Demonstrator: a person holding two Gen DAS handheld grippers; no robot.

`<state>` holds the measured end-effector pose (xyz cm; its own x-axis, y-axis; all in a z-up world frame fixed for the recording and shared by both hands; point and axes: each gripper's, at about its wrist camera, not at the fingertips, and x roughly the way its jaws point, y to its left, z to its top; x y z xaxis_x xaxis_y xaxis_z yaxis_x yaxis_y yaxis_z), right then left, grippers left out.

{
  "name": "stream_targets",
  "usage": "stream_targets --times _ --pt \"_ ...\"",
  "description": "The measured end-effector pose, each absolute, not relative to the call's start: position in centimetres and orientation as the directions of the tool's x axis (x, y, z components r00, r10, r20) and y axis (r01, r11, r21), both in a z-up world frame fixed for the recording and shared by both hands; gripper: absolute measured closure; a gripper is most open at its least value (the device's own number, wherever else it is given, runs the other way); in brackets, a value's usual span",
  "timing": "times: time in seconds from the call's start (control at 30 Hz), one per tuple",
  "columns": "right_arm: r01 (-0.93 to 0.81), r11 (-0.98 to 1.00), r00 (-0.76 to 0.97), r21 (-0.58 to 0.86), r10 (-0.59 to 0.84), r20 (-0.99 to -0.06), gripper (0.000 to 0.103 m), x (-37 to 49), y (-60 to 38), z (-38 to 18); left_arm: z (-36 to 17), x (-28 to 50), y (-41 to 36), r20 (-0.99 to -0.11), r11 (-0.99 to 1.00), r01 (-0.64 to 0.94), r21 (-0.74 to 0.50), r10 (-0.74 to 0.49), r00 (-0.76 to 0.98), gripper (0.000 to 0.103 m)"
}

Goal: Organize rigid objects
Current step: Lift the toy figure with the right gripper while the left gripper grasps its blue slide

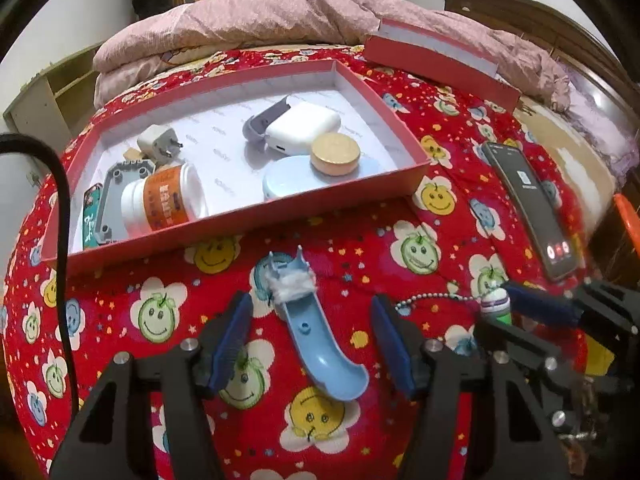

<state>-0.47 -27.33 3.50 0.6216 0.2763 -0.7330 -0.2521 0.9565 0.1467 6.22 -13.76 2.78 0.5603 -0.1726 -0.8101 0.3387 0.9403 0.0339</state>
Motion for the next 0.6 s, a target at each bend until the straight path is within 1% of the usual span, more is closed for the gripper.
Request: stream_targets --times 0.07,0.23,0.37,0.47,0.53,0.6 --pt "-0.254 0.955 0.621 0.152 0.281 -0.732 0.074 -0.42 -27.35 3.46 2.71 6.23 -13.79 -0.806 0.940 0.339 0.041 -0.169 0.567 0.039" --pt "-0.255 0.954 0.619 0.159 0.288 -0.731 0.074 -0.31 -27.28 3.29 2.72 6.18 -13.88 -0.798 0.938 0.344 0.045 -0.174 0.577 0.050" --pt "-0.255 0.954 0.618 0.159 0.287 -0.732 0.074 -0.31 -27.33 3.30 2.72 6.00 -13.87 -0.794 0.938 0.343 0.042 -0.178 0.582 0.056" --pt "-0.255 0.953 0.618 0.163 0.290 -0.731 0.074 -0.28 -27.40 3.24 2.76 5.85 -13.88 -0.792 0.937 0.348 0.036 -0.185 0.582 0.065" --pt "-0.253 0.953 0.619 0.167 0.292 -0.728 0.074 -0.25 -27.40 3.20 2.84 5.81 -13.80 -0.792 0.936 0.352 0.025 -0.197 0.579 0.078" --pt "-0.250 0.953 0.621 0.172 0.294 -0.726 0.074 -0.27 -27.30 3.09 2.88 5.83 -13.61 -0.794 0.936 0.351 0.008 -0.208 0.571 0.082"
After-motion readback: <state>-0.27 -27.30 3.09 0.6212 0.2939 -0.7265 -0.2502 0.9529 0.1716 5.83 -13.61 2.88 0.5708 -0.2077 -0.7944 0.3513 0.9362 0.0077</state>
